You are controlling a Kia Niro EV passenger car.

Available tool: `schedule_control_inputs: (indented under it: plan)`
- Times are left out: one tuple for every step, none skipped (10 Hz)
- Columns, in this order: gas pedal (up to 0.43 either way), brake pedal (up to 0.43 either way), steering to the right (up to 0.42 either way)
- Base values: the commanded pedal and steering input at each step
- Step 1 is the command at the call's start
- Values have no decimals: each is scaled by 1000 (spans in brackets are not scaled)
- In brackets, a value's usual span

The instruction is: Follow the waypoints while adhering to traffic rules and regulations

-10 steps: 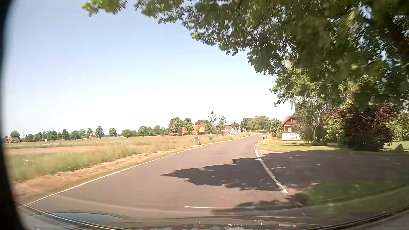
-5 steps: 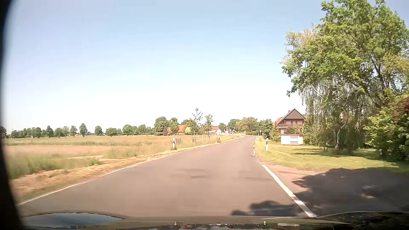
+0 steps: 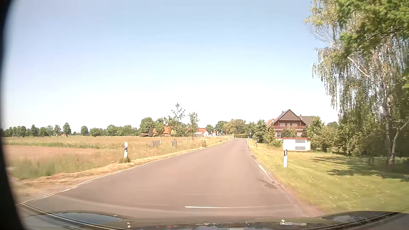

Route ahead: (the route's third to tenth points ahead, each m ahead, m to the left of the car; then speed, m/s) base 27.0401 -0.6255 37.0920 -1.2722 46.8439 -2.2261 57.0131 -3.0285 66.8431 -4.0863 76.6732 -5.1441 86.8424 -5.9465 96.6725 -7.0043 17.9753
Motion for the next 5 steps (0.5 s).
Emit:
schedule_control_inputs:
  plan:
    - [189, 0, 28]
    - [189, 0, 23]
    - [189, 0, 21]
    - [189, 0, 21]
    - [189, 0, 21]
